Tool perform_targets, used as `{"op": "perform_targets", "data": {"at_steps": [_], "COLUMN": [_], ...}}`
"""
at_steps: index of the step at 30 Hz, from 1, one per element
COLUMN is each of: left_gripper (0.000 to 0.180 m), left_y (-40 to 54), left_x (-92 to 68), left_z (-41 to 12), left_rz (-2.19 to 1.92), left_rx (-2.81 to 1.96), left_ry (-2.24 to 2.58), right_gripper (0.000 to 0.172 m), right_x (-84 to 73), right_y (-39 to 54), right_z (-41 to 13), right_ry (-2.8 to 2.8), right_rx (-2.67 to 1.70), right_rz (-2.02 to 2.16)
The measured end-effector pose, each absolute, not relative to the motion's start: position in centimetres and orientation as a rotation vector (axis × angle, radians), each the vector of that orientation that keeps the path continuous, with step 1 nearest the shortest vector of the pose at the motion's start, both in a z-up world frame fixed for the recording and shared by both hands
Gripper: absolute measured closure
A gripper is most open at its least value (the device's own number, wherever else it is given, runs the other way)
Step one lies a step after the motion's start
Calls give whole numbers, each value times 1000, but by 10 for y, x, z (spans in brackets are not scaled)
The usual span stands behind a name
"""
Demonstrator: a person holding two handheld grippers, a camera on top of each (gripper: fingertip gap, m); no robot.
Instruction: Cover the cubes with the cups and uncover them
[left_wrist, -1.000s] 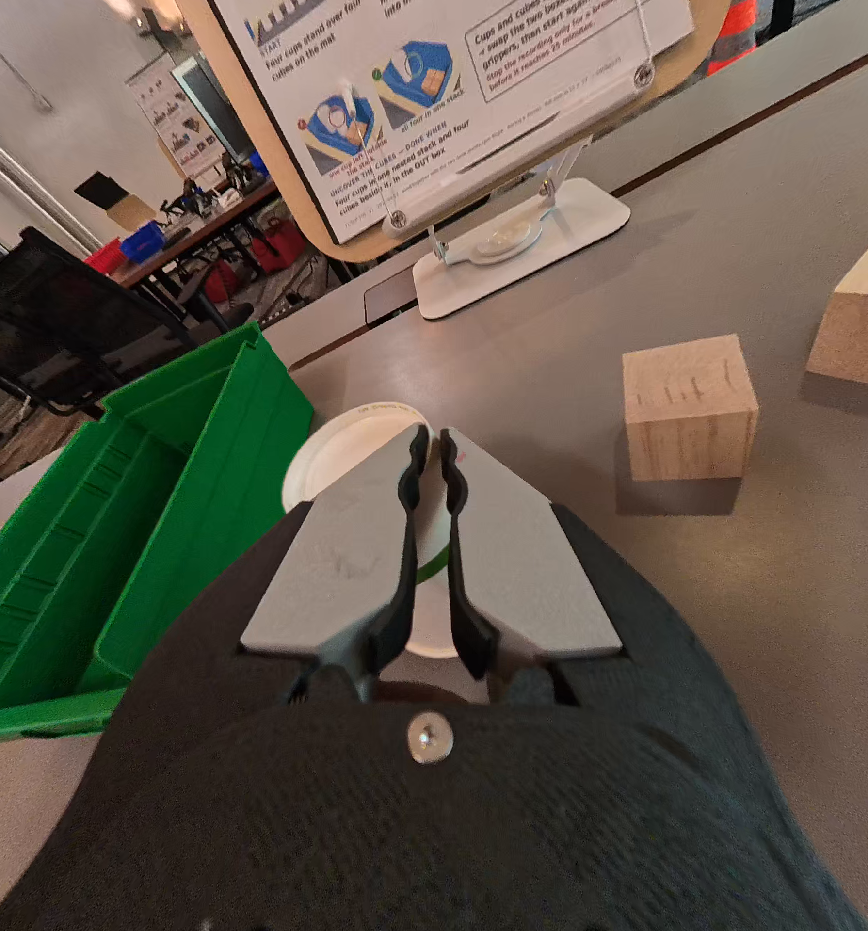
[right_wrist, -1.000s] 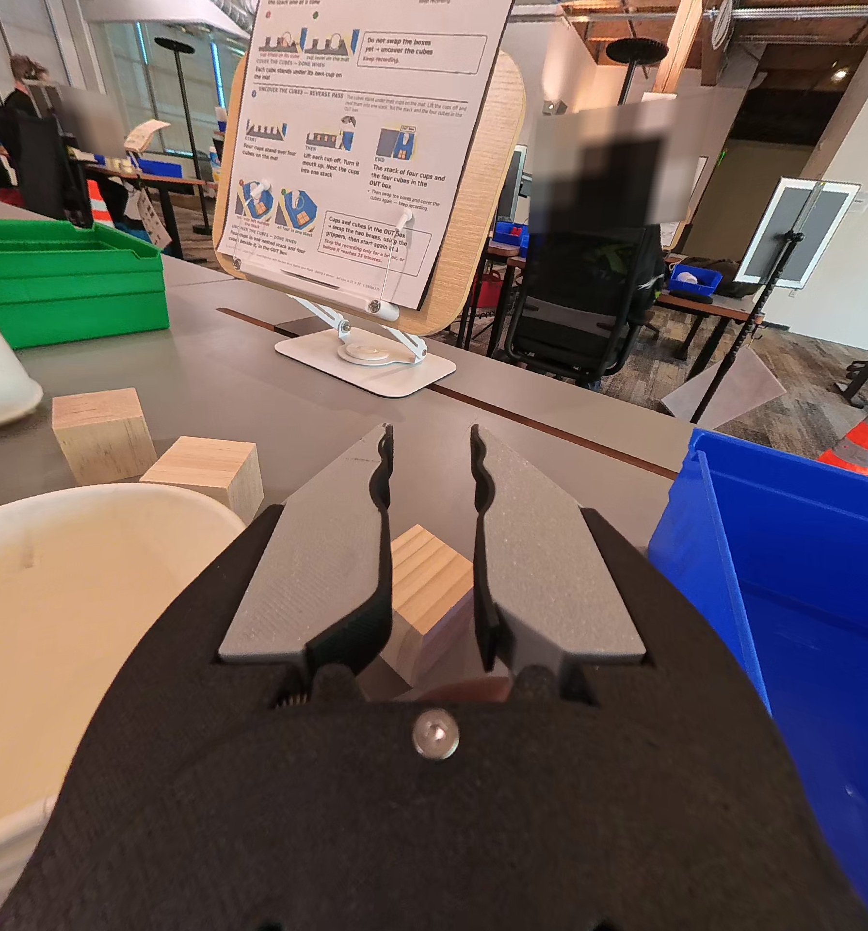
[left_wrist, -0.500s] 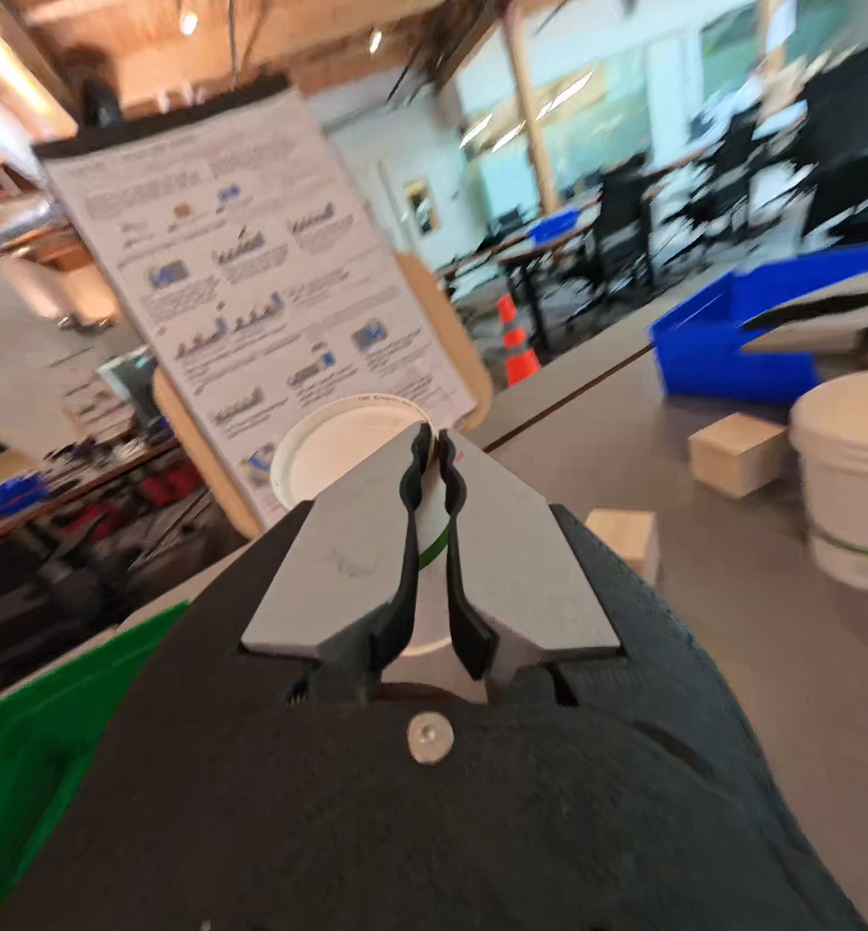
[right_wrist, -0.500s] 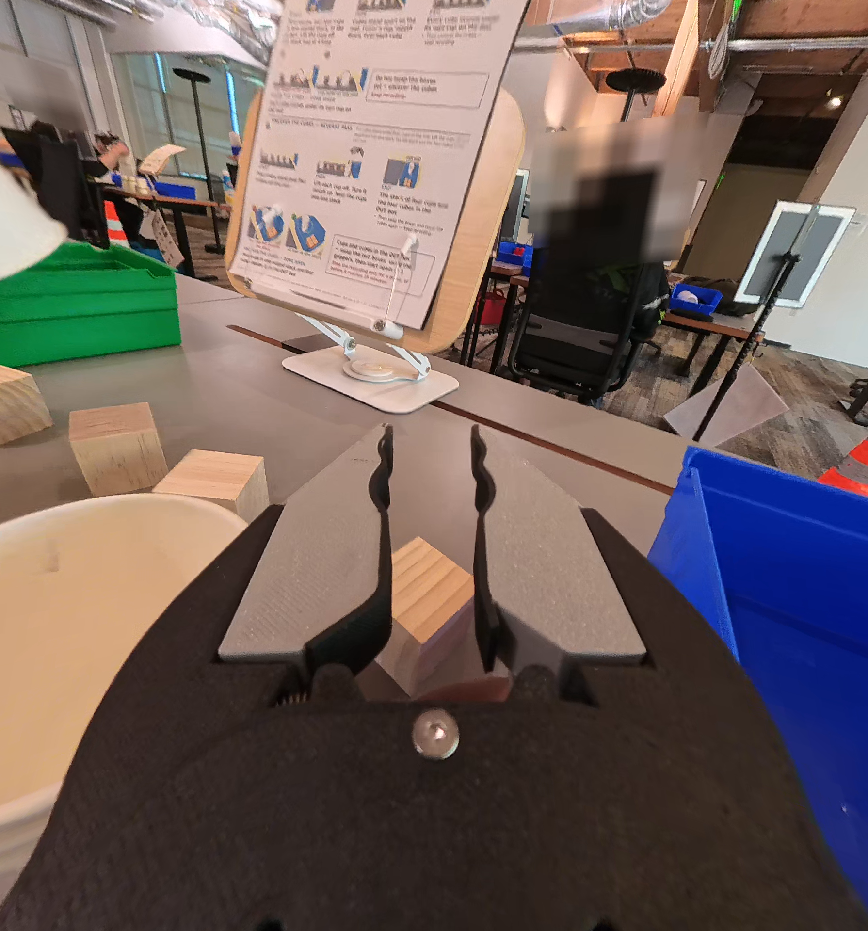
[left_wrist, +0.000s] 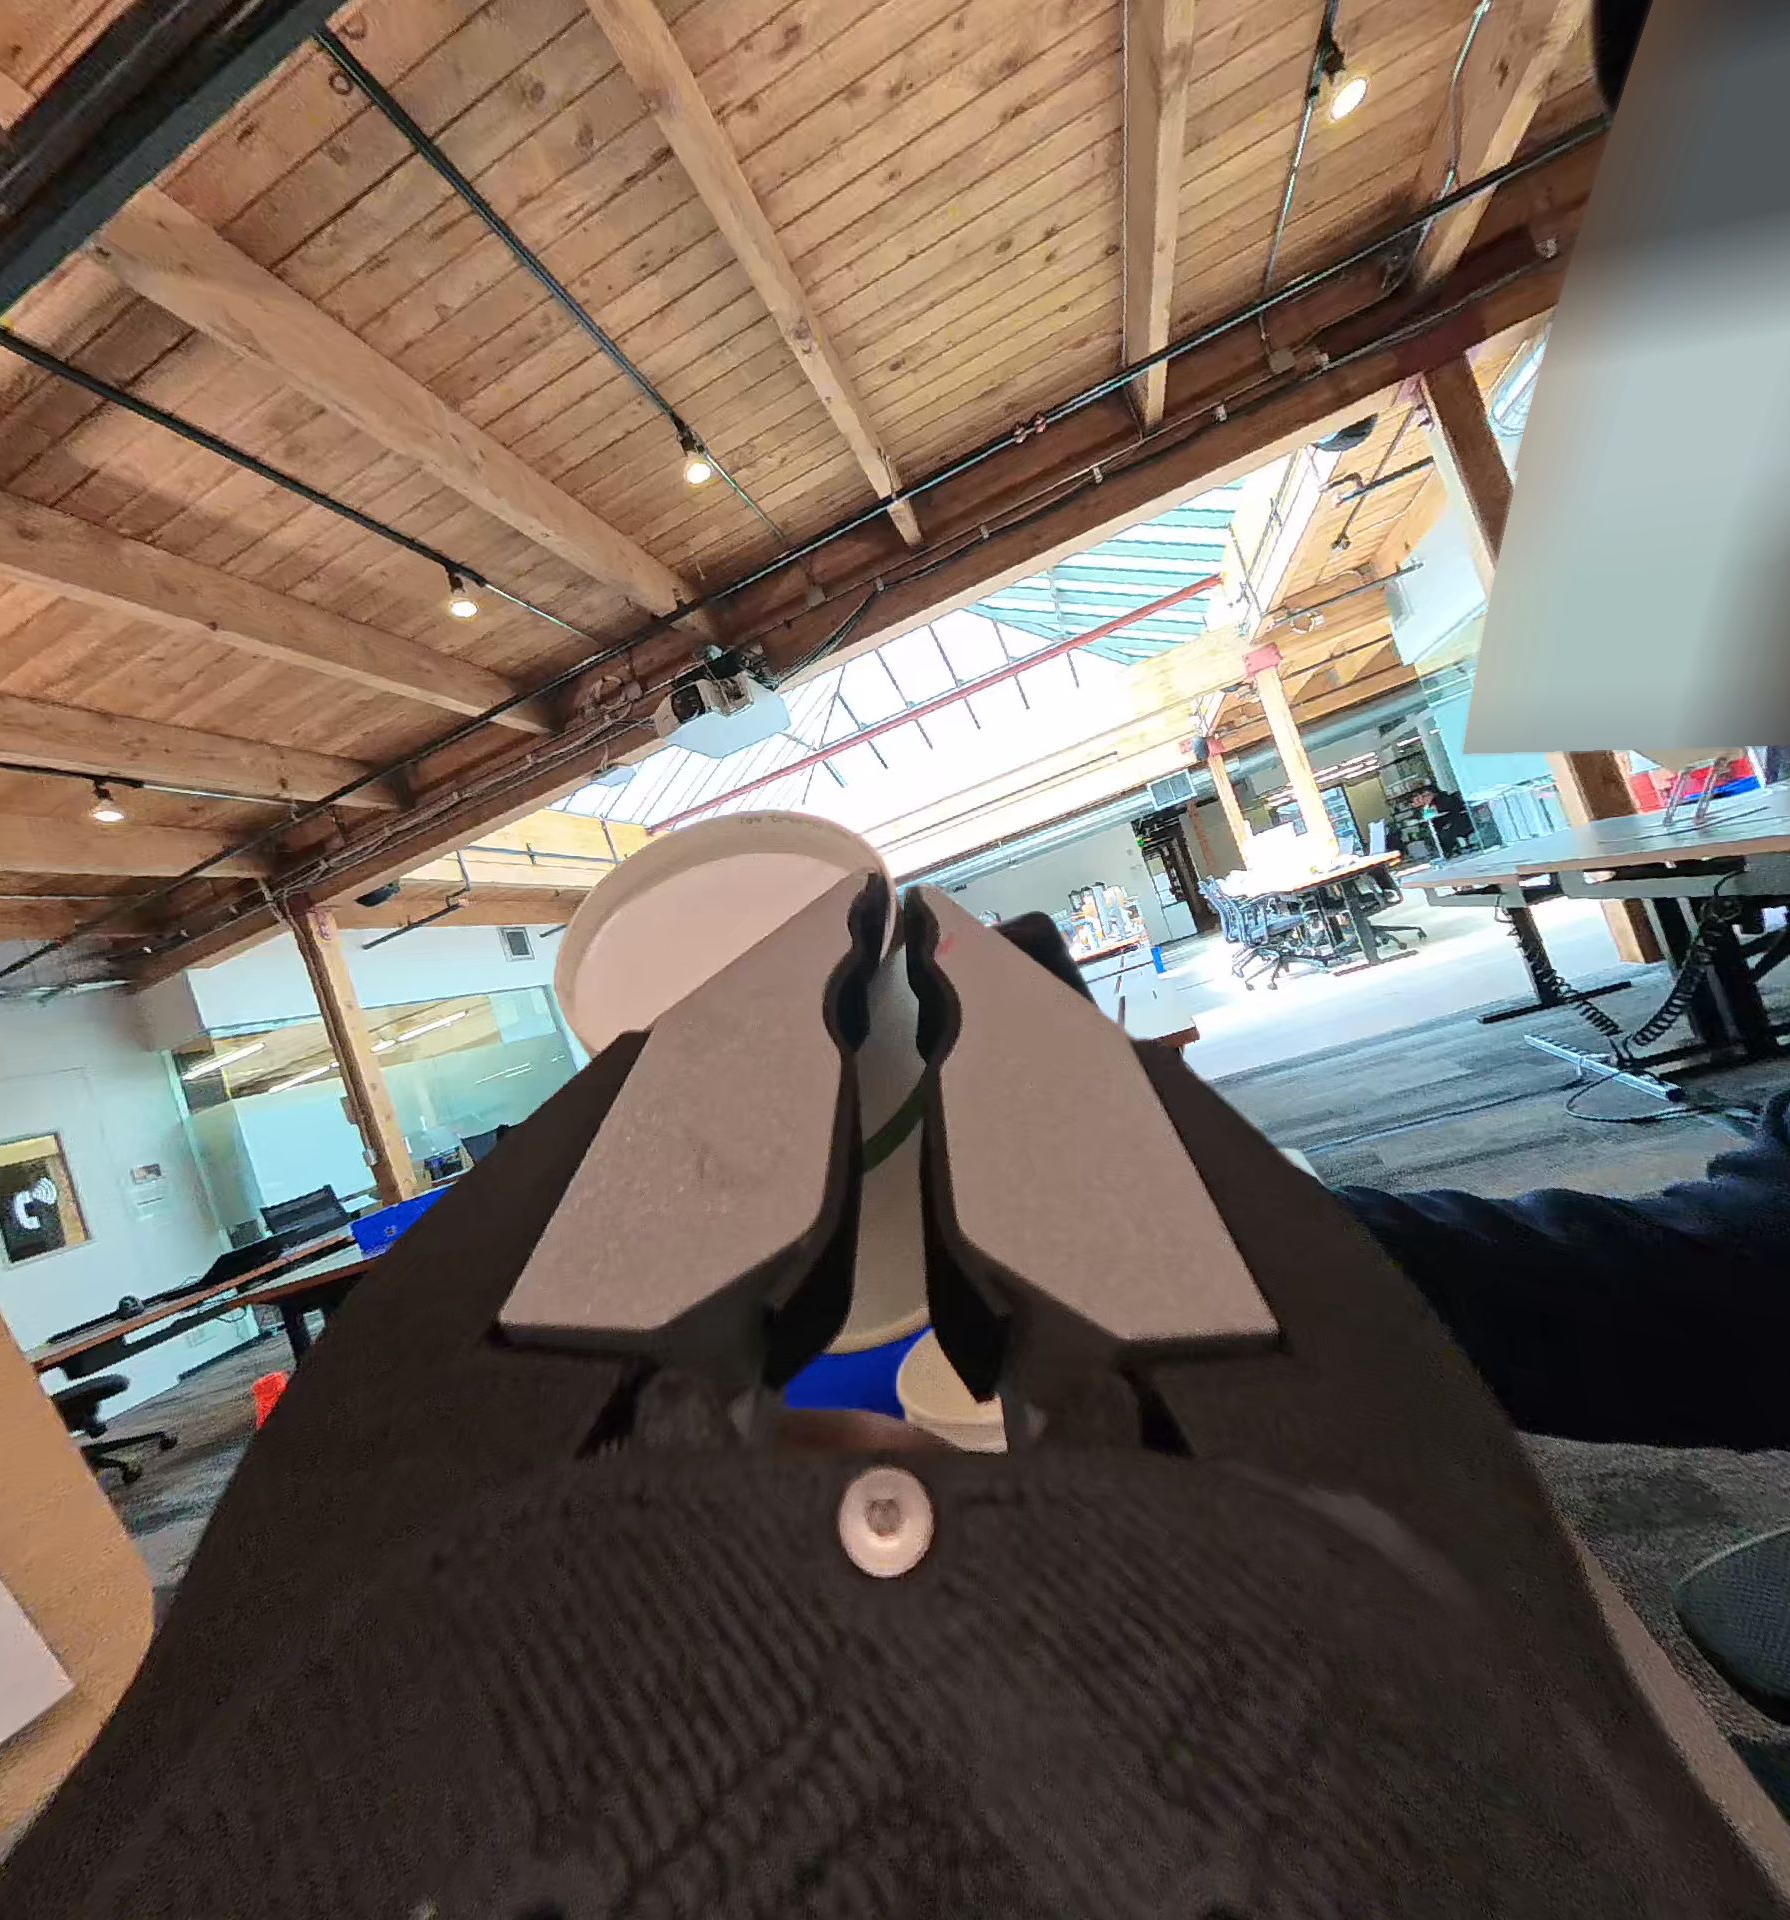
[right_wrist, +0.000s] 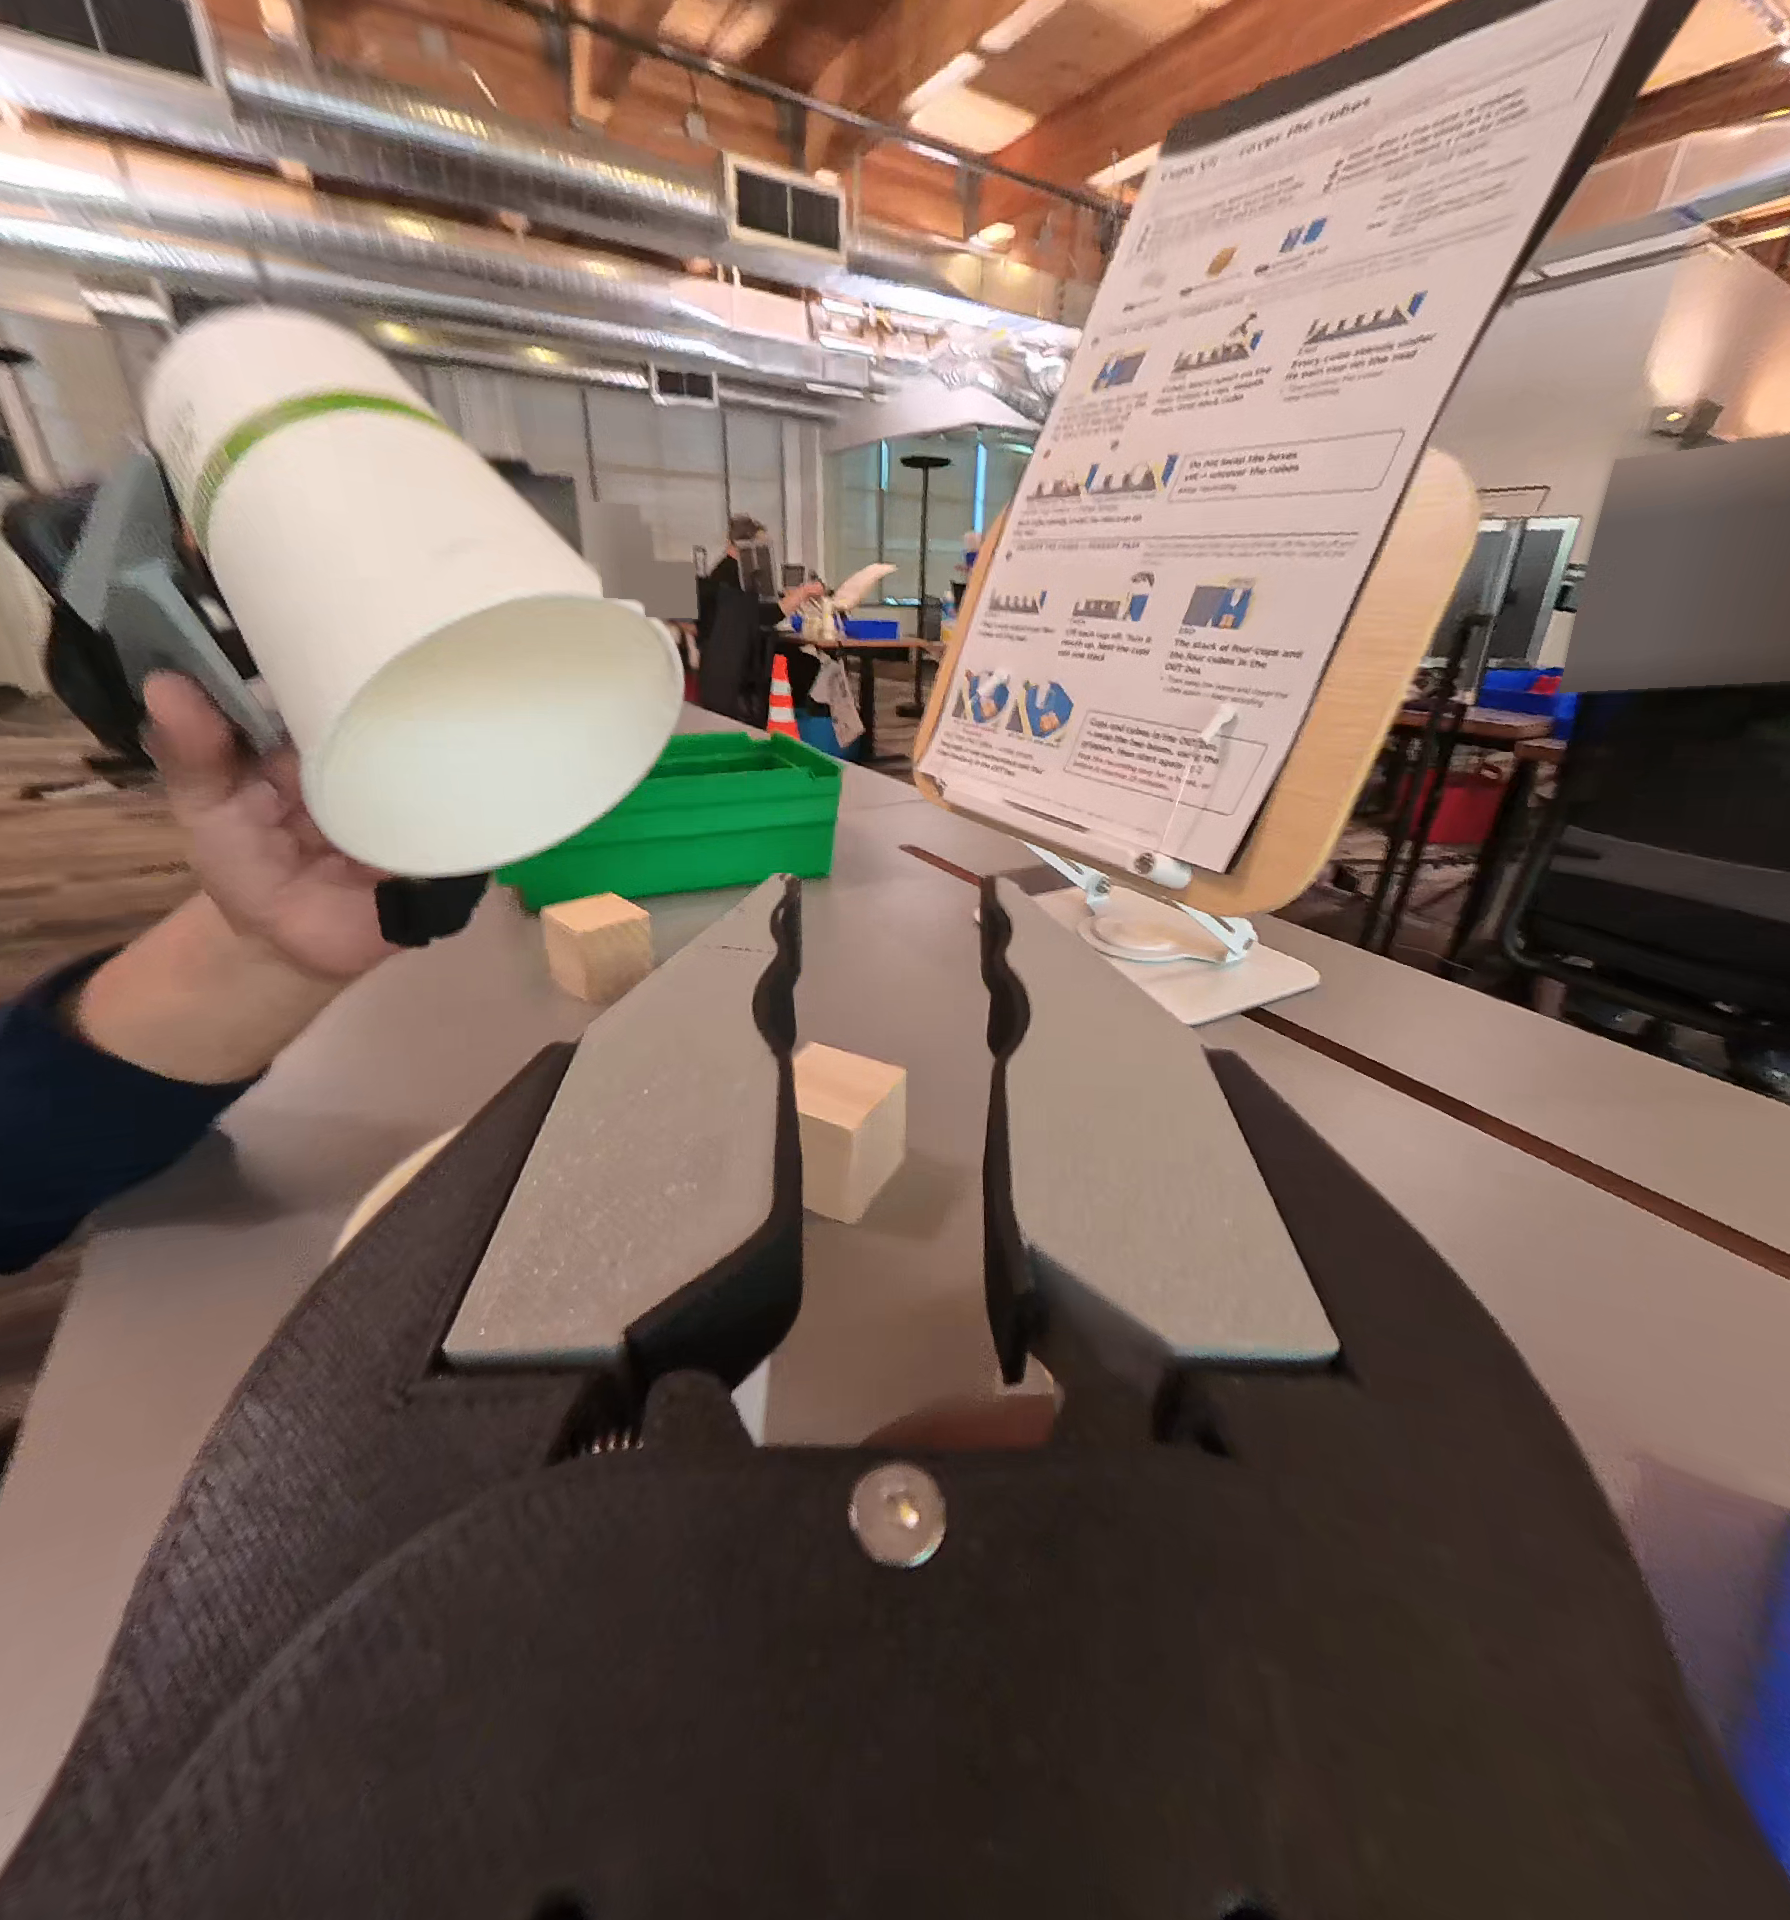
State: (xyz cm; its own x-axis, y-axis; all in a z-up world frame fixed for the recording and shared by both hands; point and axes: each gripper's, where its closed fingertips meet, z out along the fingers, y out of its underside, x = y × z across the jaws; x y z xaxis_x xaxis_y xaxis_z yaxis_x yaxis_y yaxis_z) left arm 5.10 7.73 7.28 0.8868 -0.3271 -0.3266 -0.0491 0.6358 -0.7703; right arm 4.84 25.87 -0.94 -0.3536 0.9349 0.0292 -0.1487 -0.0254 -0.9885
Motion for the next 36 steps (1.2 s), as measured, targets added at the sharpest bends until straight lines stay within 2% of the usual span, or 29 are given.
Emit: {"op": "perform_targets", "data": {"at_steps": [8,15,21,25,32,36], "left_gripper": [179,178,178,178,178,179], "left_y": [64,69,93,89,79,80], "left_x": [85,106,119,114,95,92], "left_z": [71,62,40,44,57,57], "left_rz": [-230,-214,-146,-148,-171,-152], "left_rx": [-778,-778,-868,-853,-808,-810], "left_ry": [541,591,634,617,540,527], "right_gripper": [140,139,162,147,152,141], "right_x": [104,112,109,111,123,129], "right_y": [192,165,143,137,156,153], "right_z": [19,5,-13,-20,4,6], "right_ry": [-1531,-1707,-1841,-1895,-1747,-1761], "right_rx": [-563,-545,-510,-511,-458,-425], "right_rz": [2024,2171,2131,2122,2182,2249]}}
